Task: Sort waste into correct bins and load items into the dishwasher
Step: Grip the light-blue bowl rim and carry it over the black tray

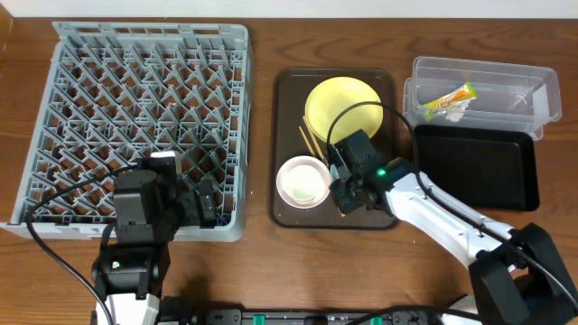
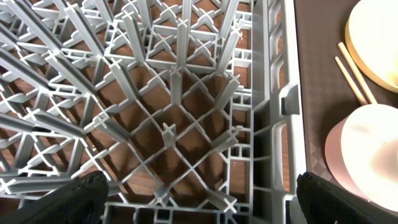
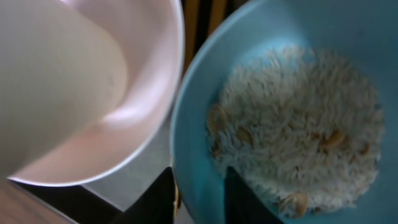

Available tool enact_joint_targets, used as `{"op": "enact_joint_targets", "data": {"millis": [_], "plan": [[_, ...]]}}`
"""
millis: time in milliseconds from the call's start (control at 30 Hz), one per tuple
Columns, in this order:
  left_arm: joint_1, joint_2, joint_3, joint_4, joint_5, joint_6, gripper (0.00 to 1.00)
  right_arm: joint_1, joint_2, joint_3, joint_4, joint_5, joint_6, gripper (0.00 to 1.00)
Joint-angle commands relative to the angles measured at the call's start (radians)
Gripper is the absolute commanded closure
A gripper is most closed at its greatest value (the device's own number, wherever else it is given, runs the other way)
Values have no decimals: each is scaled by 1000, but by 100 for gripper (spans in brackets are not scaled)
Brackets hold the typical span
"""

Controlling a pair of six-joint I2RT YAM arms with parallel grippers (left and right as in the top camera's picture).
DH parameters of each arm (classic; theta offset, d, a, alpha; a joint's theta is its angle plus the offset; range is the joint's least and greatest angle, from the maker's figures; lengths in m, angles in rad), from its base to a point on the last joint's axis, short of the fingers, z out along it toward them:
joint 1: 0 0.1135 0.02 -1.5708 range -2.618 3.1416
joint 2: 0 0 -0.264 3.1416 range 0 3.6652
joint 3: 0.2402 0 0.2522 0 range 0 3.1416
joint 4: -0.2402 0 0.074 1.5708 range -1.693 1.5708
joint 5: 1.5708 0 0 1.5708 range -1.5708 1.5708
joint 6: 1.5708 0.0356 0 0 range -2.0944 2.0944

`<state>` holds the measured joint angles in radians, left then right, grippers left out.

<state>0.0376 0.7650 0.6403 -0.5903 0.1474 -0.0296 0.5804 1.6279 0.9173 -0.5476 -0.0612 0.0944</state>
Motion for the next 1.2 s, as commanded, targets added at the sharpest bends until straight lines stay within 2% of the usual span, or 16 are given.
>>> {"op": "enact_joint_targets", "data": {"millis": [0,133,167,267,433,1167], "plan": [[-4,-2,25,-5,-2,-10,1,11,7,-15,6,35,-2,80],[-4,-2,25,-5,-2,-10,1,11,7,-15,1,36,-2,94],[-4,-2,25,-5,-2,-10,1,11,7,-15,-4,37,-2,95],[-4,-2,25,-8,-2,-10,1,11,7,-16,-18,59,3,93],[-4,-2,25,-9,-2,-10,1,11,7,-16,-21,80,18,84],[-4,-2,25,-12,-2,-10,1,12,8,-30,-33,80,32,86]]}}
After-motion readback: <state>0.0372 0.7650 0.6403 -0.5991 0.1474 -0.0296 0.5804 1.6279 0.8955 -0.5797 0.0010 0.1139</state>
